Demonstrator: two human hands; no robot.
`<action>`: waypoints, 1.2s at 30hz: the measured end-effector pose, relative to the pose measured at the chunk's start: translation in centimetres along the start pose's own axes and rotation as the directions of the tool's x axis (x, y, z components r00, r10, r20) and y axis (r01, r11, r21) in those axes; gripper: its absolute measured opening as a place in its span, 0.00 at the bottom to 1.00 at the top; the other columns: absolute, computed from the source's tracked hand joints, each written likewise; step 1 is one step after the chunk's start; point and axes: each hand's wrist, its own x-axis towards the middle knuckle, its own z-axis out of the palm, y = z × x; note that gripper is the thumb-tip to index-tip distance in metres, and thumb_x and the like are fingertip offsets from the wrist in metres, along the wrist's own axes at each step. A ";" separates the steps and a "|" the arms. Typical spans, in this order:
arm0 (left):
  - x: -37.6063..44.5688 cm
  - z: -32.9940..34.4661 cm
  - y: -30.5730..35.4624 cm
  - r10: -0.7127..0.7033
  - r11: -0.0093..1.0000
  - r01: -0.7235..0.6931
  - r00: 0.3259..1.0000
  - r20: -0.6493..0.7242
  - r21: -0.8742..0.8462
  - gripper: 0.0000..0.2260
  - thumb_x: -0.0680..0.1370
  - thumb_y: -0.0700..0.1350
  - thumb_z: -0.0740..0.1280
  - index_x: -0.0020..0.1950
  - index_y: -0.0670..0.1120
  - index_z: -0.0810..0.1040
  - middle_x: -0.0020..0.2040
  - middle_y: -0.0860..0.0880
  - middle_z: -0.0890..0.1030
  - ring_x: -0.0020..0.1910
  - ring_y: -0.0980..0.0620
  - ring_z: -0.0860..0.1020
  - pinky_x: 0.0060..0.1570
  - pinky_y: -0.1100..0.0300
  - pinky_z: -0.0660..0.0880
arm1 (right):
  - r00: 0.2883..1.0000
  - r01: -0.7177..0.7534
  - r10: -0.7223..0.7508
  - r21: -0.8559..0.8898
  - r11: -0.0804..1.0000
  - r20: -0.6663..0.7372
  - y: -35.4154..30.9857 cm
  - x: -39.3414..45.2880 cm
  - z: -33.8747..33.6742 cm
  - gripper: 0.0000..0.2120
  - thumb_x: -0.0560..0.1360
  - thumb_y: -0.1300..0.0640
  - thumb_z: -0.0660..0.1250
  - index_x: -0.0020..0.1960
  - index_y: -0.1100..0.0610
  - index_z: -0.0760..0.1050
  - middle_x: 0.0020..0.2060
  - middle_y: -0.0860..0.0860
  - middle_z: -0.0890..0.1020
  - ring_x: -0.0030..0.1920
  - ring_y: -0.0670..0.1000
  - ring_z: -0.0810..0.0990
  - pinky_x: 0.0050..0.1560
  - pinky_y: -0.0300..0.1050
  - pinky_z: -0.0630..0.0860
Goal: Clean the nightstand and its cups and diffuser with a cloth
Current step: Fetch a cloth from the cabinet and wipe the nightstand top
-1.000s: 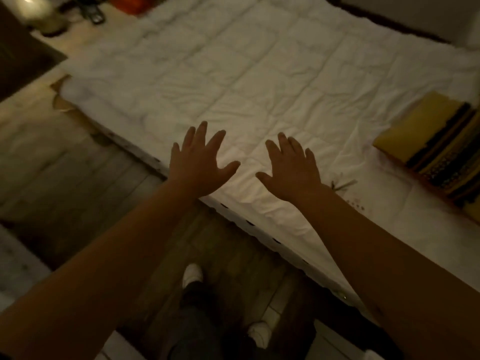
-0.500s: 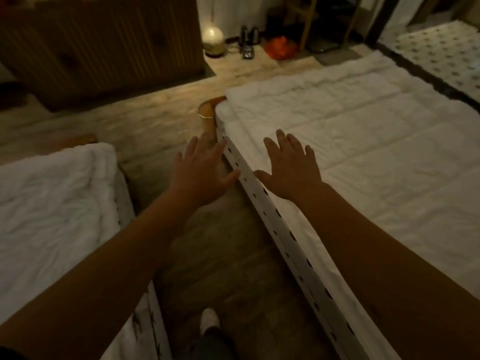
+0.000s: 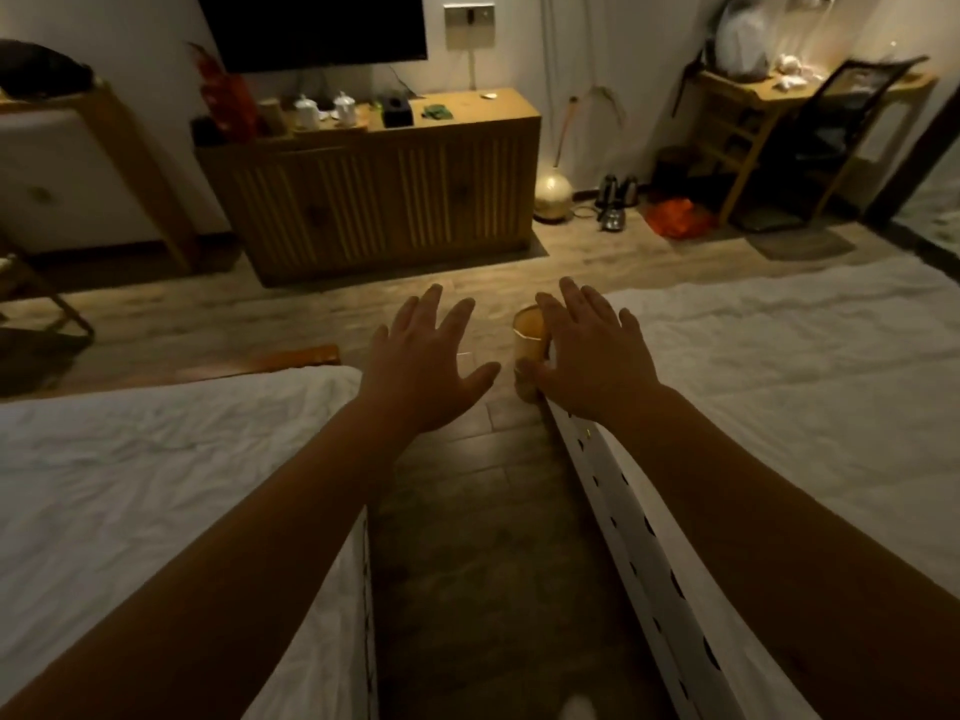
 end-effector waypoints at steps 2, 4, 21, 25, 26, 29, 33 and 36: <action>1.6 -0.2 -0.8 -0.011 1.000 0.011 1.000 -0.015 0.003 0.37 0.74 0.69 0.58 0.78 0.55 0.52 0.79 0.44 0.52 0.77 0.40 0.53 0.70 0.36 0.60 | 1.000 0.024 -0.024 -0.002 1.000 -0.004 0.0 2.3 0.0 0.40 0.73 0.32 0.59 0.77 0.48 0.50 0.79 0.53 0.51 0.78 0.58 0.50 0.72 0.64 0.52; 3.3 -0.3 -1.5 -0.014 1.000 0.014 1.000 -0.026 0.016 0.36 0.74 0.69 0.58 0.77 0.55 0.53 0.79 0.44 0.52 0.77 0.40 0.53 0.69 0.36 0.61 | 0.999 0.047 -0.047 -0.003 0.999 -0.006 0.2 4.5 0.1 0.40 0.73 0.31 0.58 0.77 0.48 0.50 0.79 0.53 0.51 0.78 0.58 0.49 0.72 0.64 0.52; 23.9 0.2 -4.3 -0.121 0.991 0.128 0.982 -0.146 0.037 0.35 0.74 0.67 0.60 0.77 0.56 0.56 0.78 0.42 0.54 0.76 0.40 0.57 0.67 0.35 0.63 | 0.973 0.220 -0.222 -0.032 0.975 -0.066 6.0 26.8 1.3 0.40 0.73 0.31 0.59 0.77 0.49 0.51 0.78 0.54 0.54 0.77 0.58 0.53 0.71 0.65 0.55; 29.5 1.6 -7.8 -0.122 0.991 0.130 0.980 -0.154 0.040 0.35 0.74 0.67 0.60 0.77 0.56 0.56 0.78 0.42 0.55 0.75 0.40 0.57 0.67 0.36 0.64 | 0.965 0.248 -0.252 -0.067 0.966 -0.065 5.6 33.1 3.2 0.39 0.73 0.31 0.59 0.77 0.49 0.51 0.78 0.55 0.54 0.77 0.58 0.52 0.71 0.65 0.54; 30.8 2.0 -8.7 -0.118 0.991 0.126 0.980 -0.158 0.040 0.35 0.74 0.67 0.60 0.77 0.56 0.55 0.78 0.42 0.55 0.75 0.40 0.57 0.67 0.36 0.64 | 0.966 0.246 -0.249 -0.063 0.967 -0.065 5.4 34.6 3.8 0.39 0.73 0.32 0.59 0.77 0.49 0.51 0.78 0.54 0.54 0.77 0.58 0.52 0.71 0.65 0.54; 37.3 3.2 -13.3 -0.110 0.993 0.117 0.980 -0.163 0.034 0.35 0.74 0.67 0.60 0.76 0.55 0.56 0.78 0.42 0.55 0.75 0.40 0.58 0.66 0.36 0.65 | 0.973 0.219 -0.221 -0.038 0.975 -0.065 4.7 41.7 6.2 0.39 0.74 0.32 0.60 0.77 0.48 0.51 0.78 0.54 0.54 0.78 0.58 0.52 0.72 0.65 0.53; 44.3 4.2 -18.2 -0.088 0.994 0.096 0.984 -0.158 0.046 0.36 0.74 0.67 0.61 0.77 0.55 0.54 0.78 0.42 0.54 0.76 0.40 0.57 0.67 0.37 0.64 | 0.980 0.185 -0.186 -0.016 0.983 -0.065 3.9 49.4 8.1 0.38 0.74 0.33 0.60 0.77 0.48 0.52 0.78 0.54 0.55 0.77 0.58 0.53 0.72 0.65 0.53; 50.0 4.7 -21.9 -0.061 0.997 0.066 0.990 -0.130 0.041 0.36 0.74 0.67 0.60 0.77 0.56 0.53 0.78 0.43 0.54 0.76 0.40 0.56 0.68 0.38 0.64 | 0.987 0.148 -0.147 0.022 0.989 -0.059 2.8 55.8 9.4 0.39 0.74 0.33 0.60 0.77 0.48 0.51 0.79 0.54 0.53 0.78 0.57 0.52 0.72 0.65 0.52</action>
